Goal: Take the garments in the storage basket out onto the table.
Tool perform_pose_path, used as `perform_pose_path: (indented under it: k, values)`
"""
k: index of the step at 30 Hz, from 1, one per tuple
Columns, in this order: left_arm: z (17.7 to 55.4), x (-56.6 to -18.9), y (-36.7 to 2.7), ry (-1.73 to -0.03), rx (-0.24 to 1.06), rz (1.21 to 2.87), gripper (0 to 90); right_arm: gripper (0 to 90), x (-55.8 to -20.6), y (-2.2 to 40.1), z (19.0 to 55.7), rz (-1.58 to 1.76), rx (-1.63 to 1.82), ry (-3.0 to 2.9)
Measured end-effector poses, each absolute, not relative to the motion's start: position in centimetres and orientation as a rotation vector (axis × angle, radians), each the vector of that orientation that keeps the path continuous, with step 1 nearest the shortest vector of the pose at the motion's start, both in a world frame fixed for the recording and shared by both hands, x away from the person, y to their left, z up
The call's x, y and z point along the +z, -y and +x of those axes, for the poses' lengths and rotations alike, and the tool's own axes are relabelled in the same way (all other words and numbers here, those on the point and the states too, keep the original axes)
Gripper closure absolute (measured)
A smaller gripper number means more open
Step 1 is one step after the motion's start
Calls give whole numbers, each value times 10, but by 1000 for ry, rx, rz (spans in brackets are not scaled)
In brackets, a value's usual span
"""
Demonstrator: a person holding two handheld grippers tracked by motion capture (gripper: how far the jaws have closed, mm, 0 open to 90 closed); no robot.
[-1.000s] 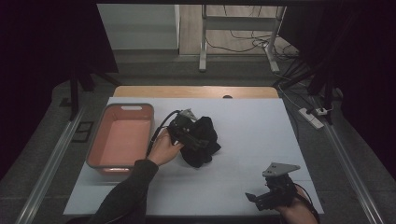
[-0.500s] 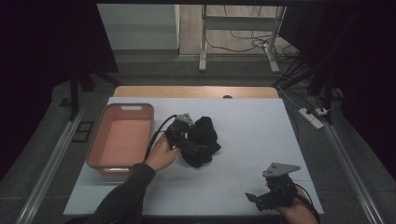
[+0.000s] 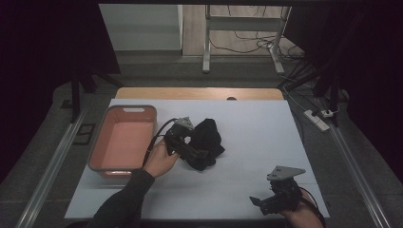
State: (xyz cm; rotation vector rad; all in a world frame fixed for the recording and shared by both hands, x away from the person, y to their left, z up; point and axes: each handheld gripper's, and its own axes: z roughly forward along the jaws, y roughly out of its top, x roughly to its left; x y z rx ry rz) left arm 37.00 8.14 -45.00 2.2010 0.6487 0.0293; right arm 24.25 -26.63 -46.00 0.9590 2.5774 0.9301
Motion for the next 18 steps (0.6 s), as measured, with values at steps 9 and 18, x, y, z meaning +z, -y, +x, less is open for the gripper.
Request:
perform_pose_path:
  k: [9,18]
  values:
    - [361,-444,-87,-658,33,2195,0,3,-460,266,243,955,929,-2578]
    - [352,-437,-92,-649,41,2204,0,3,-460,266,243,953,923,-2581]
